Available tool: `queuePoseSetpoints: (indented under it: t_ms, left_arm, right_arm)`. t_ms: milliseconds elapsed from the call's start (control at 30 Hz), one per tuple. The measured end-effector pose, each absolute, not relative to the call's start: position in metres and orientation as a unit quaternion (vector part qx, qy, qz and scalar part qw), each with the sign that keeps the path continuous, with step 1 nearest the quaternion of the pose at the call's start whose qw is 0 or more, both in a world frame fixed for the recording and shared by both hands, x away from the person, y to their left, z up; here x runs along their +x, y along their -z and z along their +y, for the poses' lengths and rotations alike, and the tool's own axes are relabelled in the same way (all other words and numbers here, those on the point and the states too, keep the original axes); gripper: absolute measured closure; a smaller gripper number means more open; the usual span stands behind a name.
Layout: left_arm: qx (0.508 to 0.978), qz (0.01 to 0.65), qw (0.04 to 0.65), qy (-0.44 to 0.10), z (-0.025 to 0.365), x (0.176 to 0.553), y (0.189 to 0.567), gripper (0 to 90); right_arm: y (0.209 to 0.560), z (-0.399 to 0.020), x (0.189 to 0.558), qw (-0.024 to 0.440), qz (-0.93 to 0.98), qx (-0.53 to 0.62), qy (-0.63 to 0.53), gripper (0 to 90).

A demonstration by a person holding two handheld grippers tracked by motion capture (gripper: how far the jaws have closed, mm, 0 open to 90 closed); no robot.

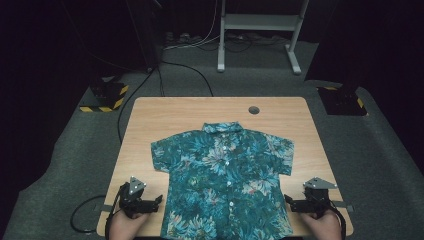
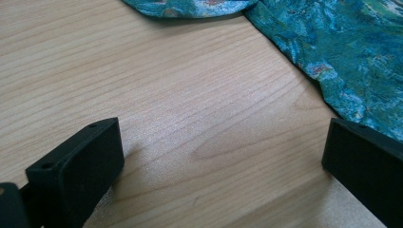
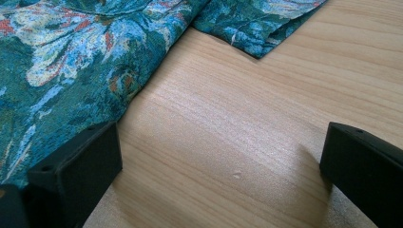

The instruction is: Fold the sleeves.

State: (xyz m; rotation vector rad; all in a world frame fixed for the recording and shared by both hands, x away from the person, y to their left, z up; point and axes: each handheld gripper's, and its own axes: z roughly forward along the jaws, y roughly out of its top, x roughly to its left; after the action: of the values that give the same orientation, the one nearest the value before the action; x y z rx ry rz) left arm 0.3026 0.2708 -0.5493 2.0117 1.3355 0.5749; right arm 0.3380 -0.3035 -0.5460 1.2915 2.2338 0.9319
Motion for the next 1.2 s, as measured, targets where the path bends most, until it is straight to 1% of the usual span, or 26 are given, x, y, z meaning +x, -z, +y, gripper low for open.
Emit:
queuePoseSetpoints:
  t_ms: [700,1067,1200]
  left_arm:
    - [0.769,0.509,0.32,-0.216,0.269,0.306,0.548,0.4]
    - [0.781,0.509,0.299,-0.201,0.264,0.309,0.544,0.4]
    - [0.78,0.504,0.307,-0.209,0.265,0.309,0.538,0.7]
  right_arm:
    - [0.546,-0.304,0.338,0.197,0.798,0.462,-0.333,0.0]
    - [0.546,-0.303,0.338,0.197,0.798,0.462,-0.333,0.0]
    - [0.546,-0.303,0.338,0.197,0.798,0.462,-0.333,0.0]
